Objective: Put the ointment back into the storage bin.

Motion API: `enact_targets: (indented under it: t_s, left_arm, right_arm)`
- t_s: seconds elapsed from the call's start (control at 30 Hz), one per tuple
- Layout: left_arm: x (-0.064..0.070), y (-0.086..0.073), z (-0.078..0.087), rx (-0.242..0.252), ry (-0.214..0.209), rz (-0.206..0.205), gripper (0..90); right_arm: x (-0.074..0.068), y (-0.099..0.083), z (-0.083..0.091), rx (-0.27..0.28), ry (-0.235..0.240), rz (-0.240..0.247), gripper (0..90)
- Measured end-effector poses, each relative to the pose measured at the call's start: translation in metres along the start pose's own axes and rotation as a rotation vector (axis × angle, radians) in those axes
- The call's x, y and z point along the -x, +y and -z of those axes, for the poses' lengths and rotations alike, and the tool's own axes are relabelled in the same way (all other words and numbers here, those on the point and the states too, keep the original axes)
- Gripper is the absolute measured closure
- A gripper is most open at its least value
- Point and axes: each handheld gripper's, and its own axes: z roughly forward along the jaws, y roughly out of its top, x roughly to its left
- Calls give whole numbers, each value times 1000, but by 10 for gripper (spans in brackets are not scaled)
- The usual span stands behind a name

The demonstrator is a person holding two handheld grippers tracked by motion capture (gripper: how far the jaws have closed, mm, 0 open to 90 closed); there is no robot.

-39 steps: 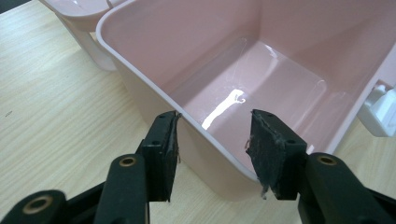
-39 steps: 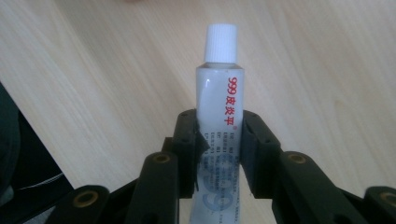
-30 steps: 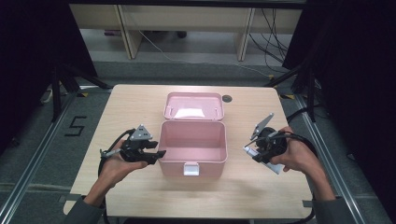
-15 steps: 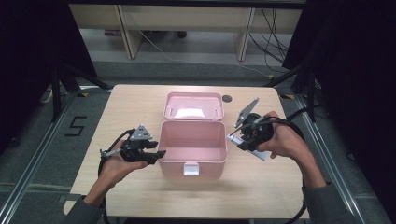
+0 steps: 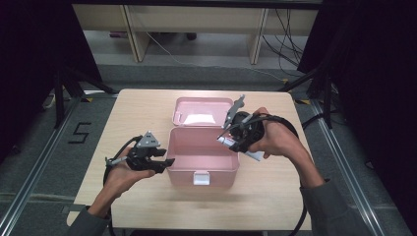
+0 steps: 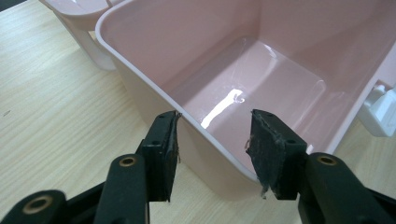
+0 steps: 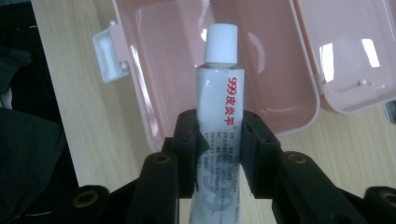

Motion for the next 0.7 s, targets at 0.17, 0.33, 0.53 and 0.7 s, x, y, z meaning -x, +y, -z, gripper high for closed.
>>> enact_targets:
  t_s: [0.17,0.33,0.53,0.7]
  left_arm:
    - [0,0,0,-3,-2,0,518]
    - [0,0,0,-3,-2,0,518]
    - [0,0,0,-3,-1,2,519]
    - [0,0,0,-2,0,1,519]
  right_arm:
    - [-1,14,-4,-6,-13,54,703]
    - [-5,27,-13,-8,-10,102,703]
    - [-7,38,-19,-20,11,122,703]
    - [-7,42,-26,-21,23,145,703]
